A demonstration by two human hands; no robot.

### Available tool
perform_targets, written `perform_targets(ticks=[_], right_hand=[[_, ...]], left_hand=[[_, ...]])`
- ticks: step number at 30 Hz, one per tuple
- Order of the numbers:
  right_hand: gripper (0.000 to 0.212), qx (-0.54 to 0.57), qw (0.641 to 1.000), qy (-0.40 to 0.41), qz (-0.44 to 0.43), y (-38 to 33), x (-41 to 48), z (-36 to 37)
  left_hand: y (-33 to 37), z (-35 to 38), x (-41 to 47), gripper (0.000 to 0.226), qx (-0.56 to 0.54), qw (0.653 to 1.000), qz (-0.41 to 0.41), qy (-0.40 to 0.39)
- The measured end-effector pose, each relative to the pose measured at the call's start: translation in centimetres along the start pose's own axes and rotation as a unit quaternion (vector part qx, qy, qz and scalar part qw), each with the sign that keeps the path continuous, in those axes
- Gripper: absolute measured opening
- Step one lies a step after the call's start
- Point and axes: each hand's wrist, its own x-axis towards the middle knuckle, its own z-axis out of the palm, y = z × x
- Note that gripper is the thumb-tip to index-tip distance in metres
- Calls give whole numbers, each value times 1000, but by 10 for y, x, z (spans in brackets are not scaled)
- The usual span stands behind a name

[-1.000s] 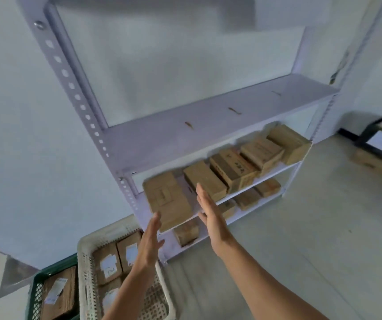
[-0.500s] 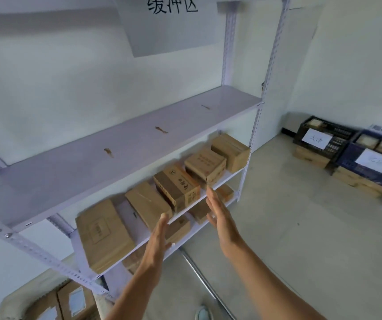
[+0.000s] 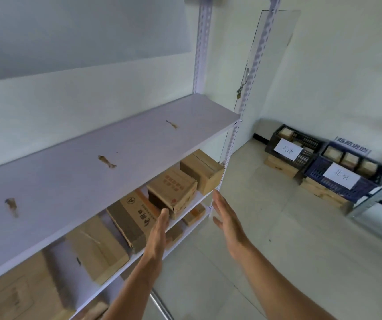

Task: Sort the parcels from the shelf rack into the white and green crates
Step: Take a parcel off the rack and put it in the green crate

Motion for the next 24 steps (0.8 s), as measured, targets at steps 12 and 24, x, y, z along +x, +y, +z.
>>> perform_targets(ticks=[12,24], right_hand=[[80,-21,999,-42,23,-14,126,-39],[65,-48,990,-115,69,3,322,-144]], left_hand=[[23,46,101,79,1,999,-31,7],[28,159,249,83,-41,988,-51,139]])
